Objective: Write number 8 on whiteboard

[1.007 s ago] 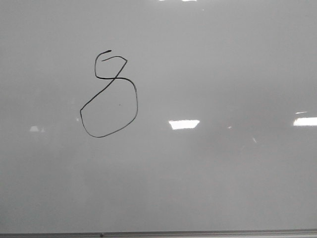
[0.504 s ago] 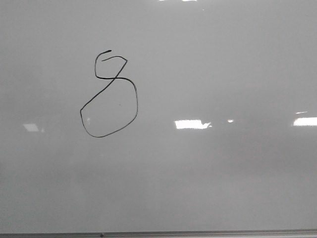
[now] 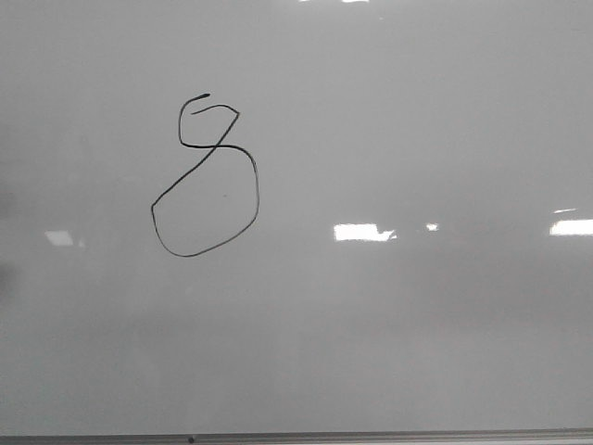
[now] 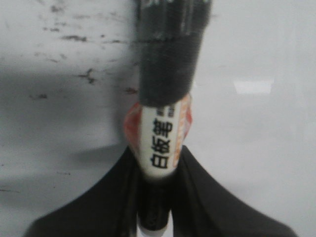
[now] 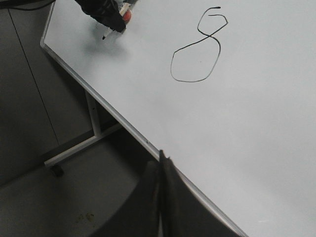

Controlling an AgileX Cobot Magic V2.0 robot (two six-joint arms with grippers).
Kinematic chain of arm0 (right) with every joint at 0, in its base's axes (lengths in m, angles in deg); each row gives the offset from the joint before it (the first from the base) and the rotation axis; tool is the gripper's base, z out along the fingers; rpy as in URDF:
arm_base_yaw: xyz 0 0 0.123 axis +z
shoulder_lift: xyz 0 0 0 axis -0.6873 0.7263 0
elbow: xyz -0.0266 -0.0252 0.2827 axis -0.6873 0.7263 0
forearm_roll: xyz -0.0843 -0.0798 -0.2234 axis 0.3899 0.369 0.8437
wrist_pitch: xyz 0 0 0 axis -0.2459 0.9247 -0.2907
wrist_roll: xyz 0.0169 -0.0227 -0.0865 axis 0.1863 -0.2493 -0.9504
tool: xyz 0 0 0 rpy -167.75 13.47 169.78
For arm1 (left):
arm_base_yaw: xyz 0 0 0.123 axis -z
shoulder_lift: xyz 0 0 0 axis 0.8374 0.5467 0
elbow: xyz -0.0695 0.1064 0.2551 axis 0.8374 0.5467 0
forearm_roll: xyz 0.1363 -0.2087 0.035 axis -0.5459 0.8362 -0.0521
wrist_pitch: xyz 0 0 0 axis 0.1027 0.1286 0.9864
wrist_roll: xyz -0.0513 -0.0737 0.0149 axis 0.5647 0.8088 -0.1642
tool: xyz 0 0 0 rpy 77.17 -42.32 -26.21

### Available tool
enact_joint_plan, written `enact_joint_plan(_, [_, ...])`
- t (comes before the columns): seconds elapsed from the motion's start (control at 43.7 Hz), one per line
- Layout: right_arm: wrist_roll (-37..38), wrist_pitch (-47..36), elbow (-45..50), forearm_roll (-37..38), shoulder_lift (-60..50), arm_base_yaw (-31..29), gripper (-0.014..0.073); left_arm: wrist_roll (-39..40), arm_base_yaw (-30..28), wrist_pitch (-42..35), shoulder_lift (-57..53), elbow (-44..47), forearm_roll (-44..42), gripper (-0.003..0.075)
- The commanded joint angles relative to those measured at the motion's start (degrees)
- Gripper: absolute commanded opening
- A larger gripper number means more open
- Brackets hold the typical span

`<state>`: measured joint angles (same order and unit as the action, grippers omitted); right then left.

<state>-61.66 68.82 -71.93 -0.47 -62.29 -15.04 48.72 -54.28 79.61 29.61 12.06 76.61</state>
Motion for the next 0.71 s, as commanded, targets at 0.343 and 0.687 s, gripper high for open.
enact_joint_plan(0.343, [0.05,-3.77,-1.58,-0.79,0.50,-0.41,-0.0062,0.53,-0.15,-4.09,-0.91,-1.87,0.62,0.0503])
enact_joint_plan(0.687, [0.05,-3.80,-1.58,-0.79,0.50,-0.41,-0.0062,0.32,-0.15,0.67,-16.05,4.16,0.03,0.0500])
